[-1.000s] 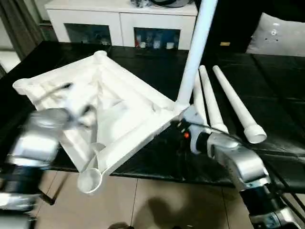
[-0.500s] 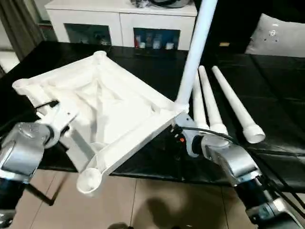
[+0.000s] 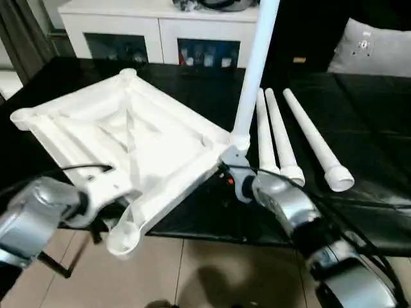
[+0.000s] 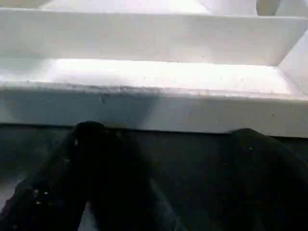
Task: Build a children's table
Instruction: Rotate table base
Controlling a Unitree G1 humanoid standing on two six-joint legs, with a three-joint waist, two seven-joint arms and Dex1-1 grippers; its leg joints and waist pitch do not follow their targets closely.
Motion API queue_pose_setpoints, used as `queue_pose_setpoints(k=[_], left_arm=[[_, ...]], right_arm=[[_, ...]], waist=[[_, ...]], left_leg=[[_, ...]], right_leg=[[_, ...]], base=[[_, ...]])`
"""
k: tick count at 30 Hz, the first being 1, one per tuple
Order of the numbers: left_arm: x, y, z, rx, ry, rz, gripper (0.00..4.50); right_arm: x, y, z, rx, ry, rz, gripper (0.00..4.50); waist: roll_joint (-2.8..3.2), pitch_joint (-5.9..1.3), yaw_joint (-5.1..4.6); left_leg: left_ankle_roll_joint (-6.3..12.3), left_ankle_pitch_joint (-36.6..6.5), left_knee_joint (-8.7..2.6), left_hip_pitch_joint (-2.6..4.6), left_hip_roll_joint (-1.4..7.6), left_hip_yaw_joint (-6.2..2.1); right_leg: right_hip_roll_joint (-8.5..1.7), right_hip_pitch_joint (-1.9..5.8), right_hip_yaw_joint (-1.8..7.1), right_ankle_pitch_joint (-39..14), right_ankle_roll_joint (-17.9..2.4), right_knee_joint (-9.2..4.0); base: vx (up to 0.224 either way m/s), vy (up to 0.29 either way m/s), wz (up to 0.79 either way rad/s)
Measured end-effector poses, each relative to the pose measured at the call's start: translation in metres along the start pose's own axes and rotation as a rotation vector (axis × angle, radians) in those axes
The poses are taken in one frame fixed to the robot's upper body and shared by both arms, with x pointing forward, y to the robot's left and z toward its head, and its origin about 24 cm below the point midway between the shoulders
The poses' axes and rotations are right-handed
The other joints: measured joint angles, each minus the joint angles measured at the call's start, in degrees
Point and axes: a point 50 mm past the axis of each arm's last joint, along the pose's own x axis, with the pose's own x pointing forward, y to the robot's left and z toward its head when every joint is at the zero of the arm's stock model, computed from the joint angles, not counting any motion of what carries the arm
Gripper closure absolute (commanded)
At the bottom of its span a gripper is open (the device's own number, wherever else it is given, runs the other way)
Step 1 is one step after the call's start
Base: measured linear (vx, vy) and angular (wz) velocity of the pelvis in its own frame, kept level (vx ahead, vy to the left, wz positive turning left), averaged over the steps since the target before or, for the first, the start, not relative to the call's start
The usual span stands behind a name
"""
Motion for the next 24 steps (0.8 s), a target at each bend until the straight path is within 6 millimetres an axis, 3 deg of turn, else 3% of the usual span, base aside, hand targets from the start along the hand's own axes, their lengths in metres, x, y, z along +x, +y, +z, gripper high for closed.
queue_pose_setpoints(k=[4,12,17,24], left_arm=[[0.009,-0.007,0.014,0.025,-0.084,-0.072,4.40],[0.040,-0.017,0.052,0.106,-0.282,-0.152,4.40],[0.069,-0.005,0.075,0.096,-0.345,0.020,4.40],[0.081,-0.001,0.094,0.055,-0.433,0.137,4.40]], right_arm=[[0.000,-0.008,-0.002,-0.005,-0.003,-0.044,0.00],[-0.001,-0.018,-0.002,-0.033,-0.012,-0.109,0.00],[-0.005,-0.026,0.005,-0.075,-0.025,-0.160,0.00],[-0.020,-0.042,0.029,-0.052,-0.118,-0.297,0.00]], waist=[[0.00,0.00,-0.12],[0.03,0.02,-1.44],[0.04,0.02,-1.29],[0.03,0.01,-1.10]], left_leg=[[-0.03,0.0,0.00,0.07,0.00,0.04],[-0.02,0.0,0.00,0.06,0.00,0.09],[-0.02,0.0,0.00,0.11,0.00,0.10],[0.01,0.0,0.00,-0.20,0.00,0.10]], right_leg=[[0.00,0.10,0.06,0.0,0.0,-0.02],[0.01,0.09,0.08,0.0,0.0,-0.02],[0.01,0.12,0.07,0.0,0.0,0.01],[0.01,-0.12,0.06,0.0,0.0,-0.03]], base=[[0.000,0.000,0.00],[0.000,0.000,0.00],[0.000,0.000,0.00],[0.000,0.000,0.00]])
